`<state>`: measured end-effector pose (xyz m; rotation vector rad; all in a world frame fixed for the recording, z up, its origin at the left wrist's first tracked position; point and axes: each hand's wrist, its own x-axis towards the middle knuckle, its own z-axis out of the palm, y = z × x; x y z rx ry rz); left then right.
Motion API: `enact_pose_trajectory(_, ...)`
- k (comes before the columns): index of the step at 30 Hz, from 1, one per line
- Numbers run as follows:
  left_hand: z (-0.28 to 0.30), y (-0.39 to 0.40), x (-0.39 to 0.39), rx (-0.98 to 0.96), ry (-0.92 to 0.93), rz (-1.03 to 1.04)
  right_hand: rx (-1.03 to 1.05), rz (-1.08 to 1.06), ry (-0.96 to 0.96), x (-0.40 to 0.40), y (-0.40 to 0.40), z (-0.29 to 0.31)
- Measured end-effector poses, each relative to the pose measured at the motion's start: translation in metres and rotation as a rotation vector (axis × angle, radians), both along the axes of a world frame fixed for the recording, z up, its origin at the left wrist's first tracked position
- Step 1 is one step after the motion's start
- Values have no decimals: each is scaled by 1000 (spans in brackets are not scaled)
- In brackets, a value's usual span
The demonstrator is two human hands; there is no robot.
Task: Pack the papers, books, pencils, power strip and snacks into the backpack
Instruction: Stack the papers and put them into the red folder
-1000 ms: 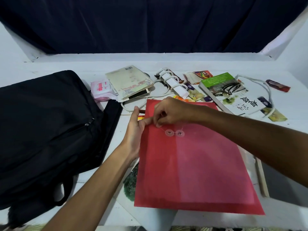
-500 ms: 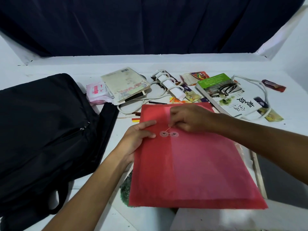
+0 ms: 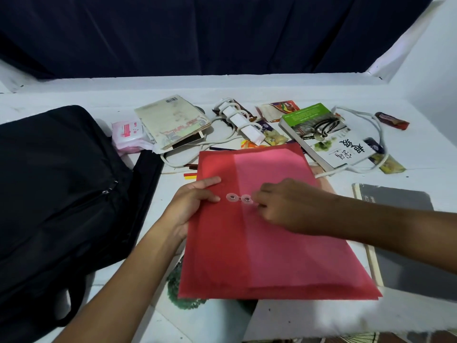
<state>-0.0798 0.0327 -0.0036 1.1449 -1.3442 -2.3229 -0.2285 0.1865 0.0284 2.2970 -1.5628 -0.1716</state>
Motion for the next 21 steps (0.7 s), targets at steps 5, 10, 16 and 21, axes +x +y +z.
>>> enact_pose_trajectory(5,7,0,-1,-19,12,-31,52,10,20,17,-8,17)
enact_pose_trajectory(10,18,5,-2,-54,24,-149,188,-11,-237,27,-24,42)
enact_pose_trajectory(16,24,6,3,-183,13,-190,250,221,-211,9,-45,48)
enact_pose_trajectory(21,24,10,4,-160,25,-126,421,73,-397,6,-60,45)
